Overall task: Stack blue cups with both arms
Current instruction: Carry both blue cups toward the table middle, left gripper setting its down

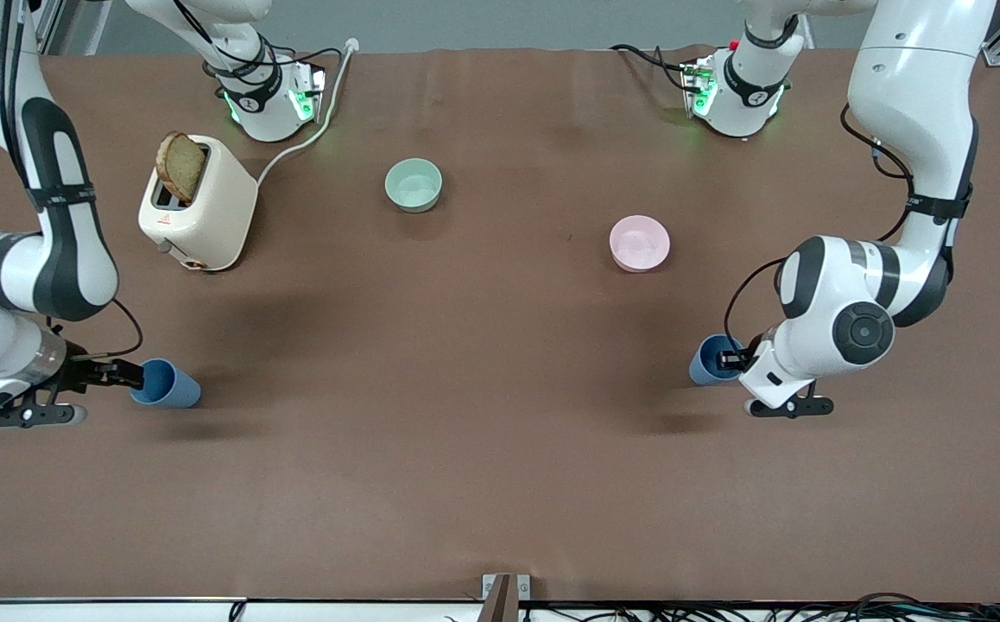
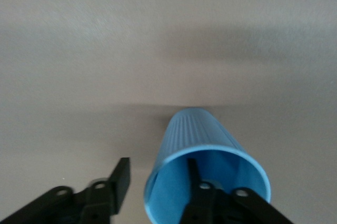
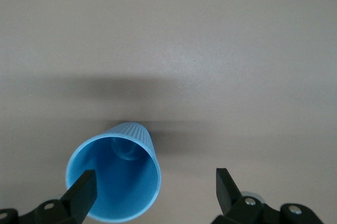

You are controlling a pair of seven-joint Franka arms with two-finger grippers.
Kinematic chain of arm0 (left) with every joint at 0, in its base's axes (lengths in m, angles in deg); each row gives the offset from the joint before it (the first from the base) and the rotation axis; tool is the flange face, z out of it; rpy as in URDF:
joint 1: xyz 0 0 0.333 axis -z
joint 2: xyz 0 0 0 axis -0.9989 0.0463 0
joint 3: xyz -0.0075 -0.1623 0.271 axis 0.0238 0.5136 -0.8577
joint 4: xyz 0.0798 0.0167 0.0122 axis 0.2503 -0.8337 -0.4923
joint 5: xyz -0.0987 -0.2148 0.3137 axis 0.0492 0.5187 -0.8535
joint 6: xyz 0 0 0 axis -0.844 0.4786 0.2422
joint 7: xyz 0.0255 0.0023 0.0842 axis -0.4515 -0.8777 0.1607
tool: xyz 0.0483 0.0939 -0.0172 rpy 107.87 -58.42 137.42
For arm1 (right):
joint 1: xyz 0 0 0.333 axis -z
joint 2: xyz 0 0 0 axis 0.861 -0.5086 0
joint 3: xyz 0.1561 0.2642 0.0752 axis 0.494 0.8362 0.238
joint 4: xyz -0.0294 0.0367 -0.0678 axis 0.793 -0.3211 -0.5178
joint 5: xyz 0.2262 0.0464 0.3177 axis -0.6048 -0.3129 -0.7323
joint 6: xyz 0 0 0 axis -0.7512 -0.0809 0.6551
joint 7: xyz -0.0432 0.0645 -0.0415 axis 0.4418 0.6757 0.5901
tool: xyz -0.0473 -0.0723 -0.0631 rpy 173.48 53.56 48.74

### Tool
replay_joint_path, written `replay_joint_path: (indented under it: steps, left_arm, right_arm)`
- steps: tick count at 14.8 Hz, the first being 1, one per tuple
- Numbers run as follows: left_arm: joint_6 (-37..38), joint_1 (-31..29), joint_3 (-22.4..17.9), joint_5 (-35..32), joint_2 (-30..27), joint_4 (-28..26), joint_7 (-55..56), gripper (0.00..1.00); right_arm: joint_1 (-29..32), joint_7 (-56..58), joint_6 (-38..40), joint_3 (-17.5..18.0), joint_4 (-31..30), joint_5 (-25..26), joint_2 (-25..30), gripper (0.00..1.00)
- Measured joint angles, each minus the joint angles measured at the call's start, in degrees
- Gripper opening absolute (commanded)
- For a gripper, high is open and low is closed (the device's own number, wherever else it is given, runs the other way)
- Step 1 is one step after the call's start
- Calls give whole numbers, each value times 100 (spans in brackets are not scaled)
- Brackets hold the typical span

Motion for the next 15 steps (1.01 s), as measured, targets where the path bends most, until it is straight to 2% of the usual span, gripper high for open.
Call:
replay_joint_path:
  steps: [1,4,5,6,7,9,10,13,15]
  left_arm:
    - [-7,23,0,0,0,-27,3,0]
    - [-15,52,1,0,-2,-33,149,0]
    - [-30,63,2,0,-5,-31,223,0]
    - [-47,88,3,0,-12,-18,328,0]
    - [-58,125,5,0,-29,23,475,0]
    - [-37,224,11,0,-109,167,776,0]
    - [20,287,16,0,-174,243,927,0]
    - [230,693,64,2,-332,462,1683,0]
    - [254,1186,127,4,-342,524,2375,0]
  right_arm:
    - [0,7,-125,1,-79,0,-27,100]
    - [-1,57,-394,5,-250,0,-109,97]
    - [-4,66,-460,11,-309,0,-138,91]
    - [-5,69,-514,16,-355,0,-164,77]
    - [-5,73,-556,17,-378,0,-186,58]
    - [-4,74,-622,17,-410,0,-216,8]
    - [-4,74,-632,17,-419,0,-228,1]
    - [7,73,-645,12,-417,0,-235,0]
    - [9,73,-646,13,-401,-1,-234,0]
